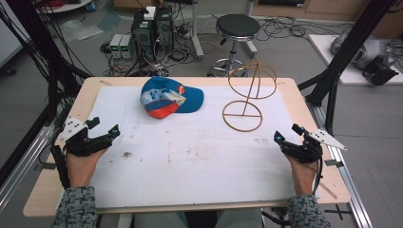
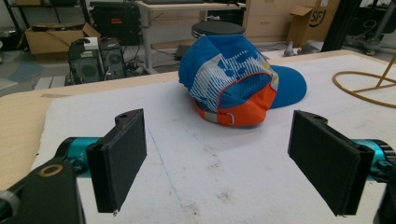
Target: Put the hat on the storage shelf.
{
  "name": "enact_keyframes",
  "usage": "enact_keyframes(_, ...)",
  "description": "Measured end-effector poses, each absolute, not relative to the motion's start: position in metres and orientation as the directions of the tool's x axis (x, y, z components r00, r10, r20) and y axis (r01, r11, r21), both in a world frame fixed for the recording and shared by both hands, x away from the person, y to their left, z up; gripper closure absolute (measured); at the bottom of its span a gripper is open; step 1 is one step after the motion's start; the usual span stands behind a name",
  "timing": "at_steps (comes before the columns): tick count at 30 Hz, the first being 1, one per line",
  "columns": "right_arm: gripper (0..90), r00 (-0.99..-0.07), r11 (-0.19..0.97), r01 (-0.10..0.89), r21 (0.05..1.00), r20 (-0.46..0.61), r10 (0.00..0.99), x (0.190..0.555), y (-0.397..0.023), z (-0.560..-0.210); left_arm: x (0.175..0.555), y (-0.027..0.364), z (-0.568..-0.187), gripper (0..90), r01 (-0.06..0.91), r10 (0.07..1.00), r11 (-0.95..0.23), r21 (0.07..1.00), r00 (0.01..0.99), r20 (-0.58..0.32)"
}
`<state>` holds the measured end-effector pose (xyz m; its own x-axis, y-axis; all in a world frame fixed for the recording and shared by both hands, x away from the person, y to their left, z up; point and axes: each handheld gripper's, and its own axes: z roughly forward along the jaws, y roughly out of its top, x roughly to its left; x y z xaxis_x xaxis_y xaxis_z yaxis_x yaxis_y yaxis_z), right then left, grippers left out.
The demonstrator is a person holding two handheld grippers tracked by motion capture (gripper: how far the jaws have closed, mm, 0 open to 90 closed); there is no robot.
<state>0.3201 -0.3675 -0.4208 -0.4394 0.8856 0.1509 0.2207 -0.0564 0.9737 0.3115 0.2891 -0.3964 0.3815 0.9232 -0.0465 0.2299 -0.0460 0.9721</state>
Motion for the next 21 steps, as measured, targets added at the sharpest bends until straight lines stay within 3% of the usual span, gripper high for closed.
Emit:
enact_keyframes(9, 11.4, -0.456, -0.046, 0.224, 0.974, 0.146, 0.878, 0.322, -0.367, -0.422, 0.312, 0.287, -0.396, 19.7, 0.225, 0.919, -0.054, 0.973, 0.393, -0.040)
enact_keyframes(15, 11.4, -0.461, -0.036, 0.227, 0.973, 0.140, 0.876, 0.322, -0.365, -0.422, 0.316, 0.287, -0.392, 19.5, 0.233, 0.907, -0.004, 0.973, 0.409, -0.095)
enact_keyframes(21, 11.5, -0.471, -0.024, 0.229, 0.973, 0.132, 0.872, 0.323, -0.363, -0.422, 0.328, 0.279, -0.371, 19.6, 0.216, 0.903, -0.060, 0.974, 0.427, -0.039)
